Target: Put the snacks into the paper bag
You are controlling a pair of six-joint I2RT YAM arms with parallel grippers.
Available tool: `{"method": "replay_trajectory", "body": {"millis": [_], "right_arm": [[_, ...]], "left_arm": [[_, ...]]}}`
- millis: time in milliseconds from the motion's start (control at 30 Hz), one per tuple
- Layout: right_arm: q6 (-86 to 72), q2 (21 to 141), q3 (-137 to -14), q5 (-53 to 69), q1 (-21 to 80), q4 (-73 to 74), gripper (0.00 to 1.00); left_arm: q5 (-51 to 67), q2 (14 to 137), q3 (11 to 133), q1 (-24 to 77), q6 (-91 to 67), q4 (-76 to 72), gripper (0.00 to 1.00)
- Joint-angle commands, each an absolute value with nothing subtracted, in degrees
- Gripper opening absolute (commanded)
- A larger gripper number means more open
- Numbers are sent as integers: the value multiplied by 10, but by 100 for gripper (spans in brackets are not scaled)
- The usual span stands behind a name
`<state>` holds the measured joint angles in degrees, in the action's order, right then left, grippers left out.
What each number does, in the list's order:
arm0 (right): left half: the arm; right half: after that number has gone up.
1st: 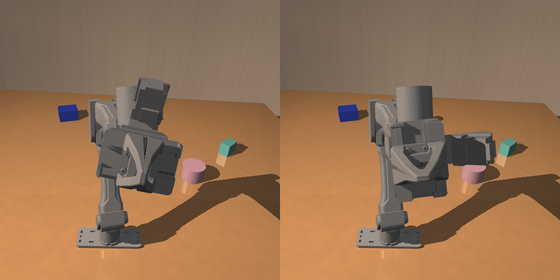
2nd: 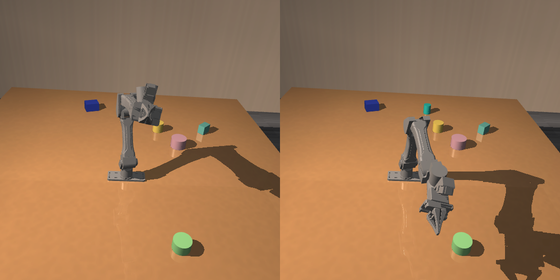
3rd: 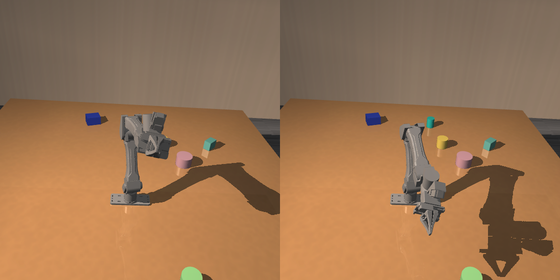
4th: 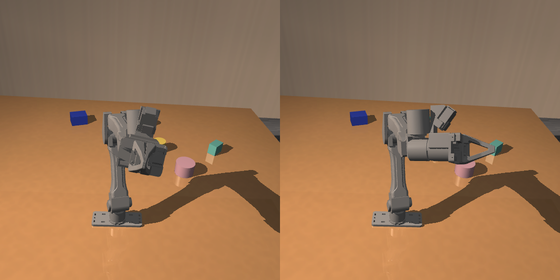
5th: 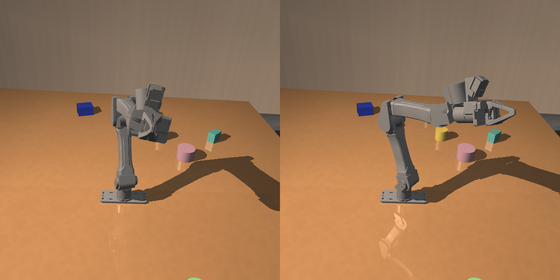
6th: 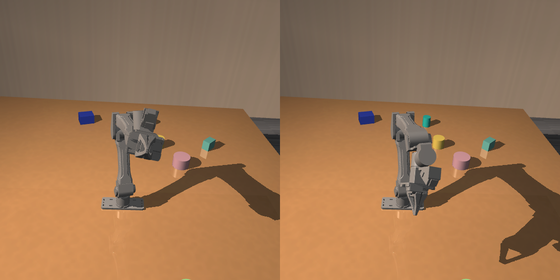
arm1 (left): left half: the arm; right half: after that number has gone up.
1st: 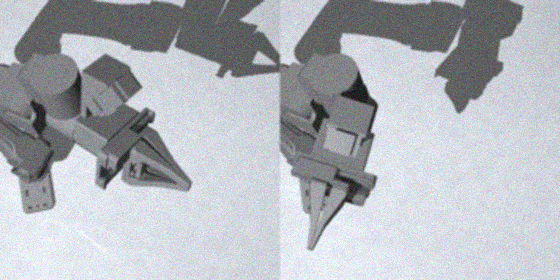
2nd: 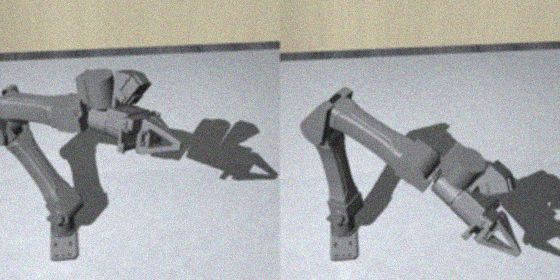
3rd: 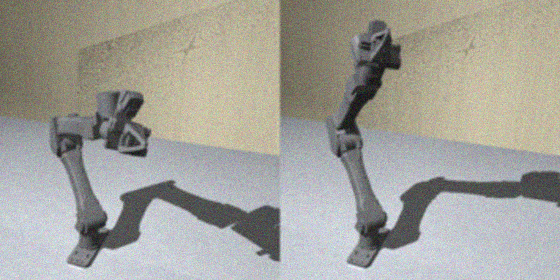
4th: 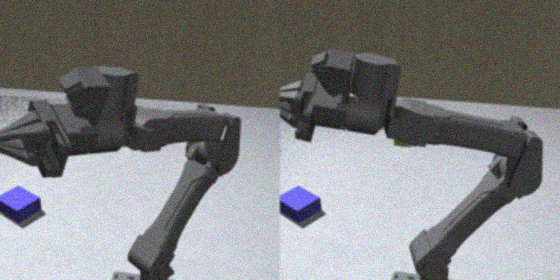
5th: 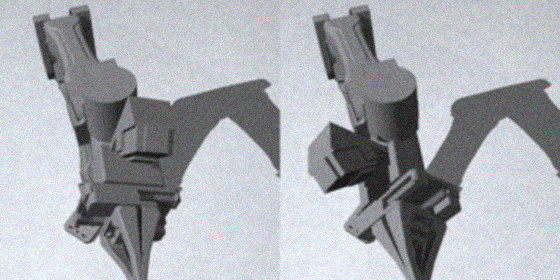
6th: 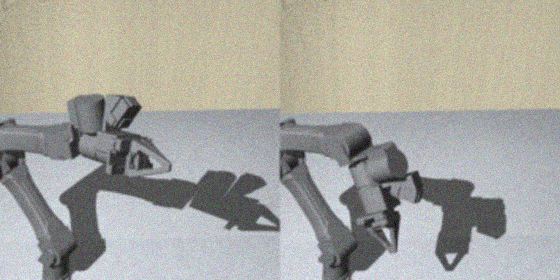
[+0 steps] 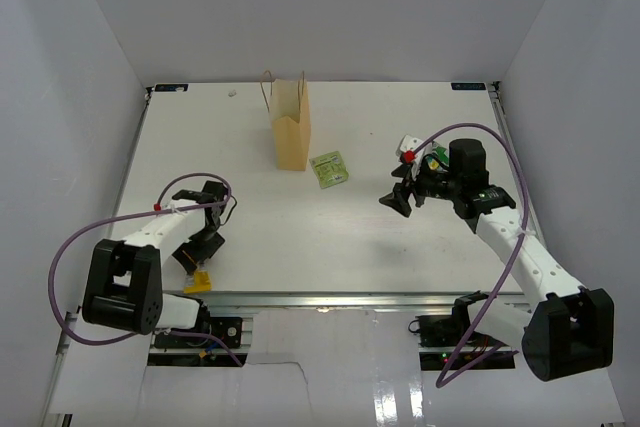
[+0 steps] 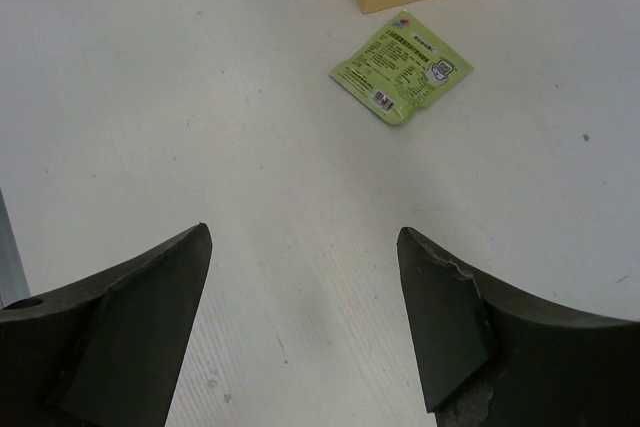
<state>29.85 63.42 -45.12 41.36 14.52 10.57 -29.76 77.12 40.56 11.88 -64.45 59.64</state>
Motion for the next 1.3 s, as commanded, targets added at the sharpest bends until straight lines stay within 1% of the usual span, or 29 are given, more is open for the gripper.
{"method": "replay_trajectory", "body": {"millis": [0,67,133,167,233,267,333,367,467,633,700,767,800,833,900,933,1000,1033,1067,1267], "right_arm": [[287,616,-449,431,137,93,80],[286,616,-446,432,134,91,81],[283,615,-445,435,132,90,80],[283,614,-444,435,131,89,80],[282,614,-444,435,131,89,80],[282,614,-443,435,130,89,80],[281,617,-442,438,130,89,80],[282,618,-443,439,130,89,80],[281,622,-443,442,130,87,80],[281,630,-445,444,130,87,80],[282,633,-447,446,130,88,80],[282,639,-448,446,130,89,80],[283,642,-448,448,130,88,80],[283,645,-448,449,130,88,80],[283,650,-451,449,130,88,80],[284,653,-451,448,130,89,80],[284,655,-452,446,130,90,80],[284,657,-452,445,130,91,80],[284,657,-452,444,130,92,80],[285,651,-445,435,130,98,80]], "left_arm": [[-271,773,396,115,-632,560,73],[-265,773,392,113,-628,553,64],[-261,773,391,111,-624,550,59],[-255,773,392,110,-623,548,50],[-247,766,392,110,-622,541,41],[-237,750,390,110,-620,531,35],[-218,726,388,110,-606,508,29],[-206,712,386,110,-596,496,21],[-133,654,383,111,-560,415,14],[-27,556,401,116,-514,293,11],[28,545,424,120,-508,223,10],[56,558,453,126,-502,164,9],[75,571,474,130,-498,150,9],[79,605,522,143,-488,139,9],[79,648,580,162,-470,117,8],[75,670,642,181,-450,112,8],[71,738,705,193,-426,106,8],[65,758,761,200,-404,106,8],[63,796,786,200,-390,107,8],[31,889,916,202,-317,110,8]]}}
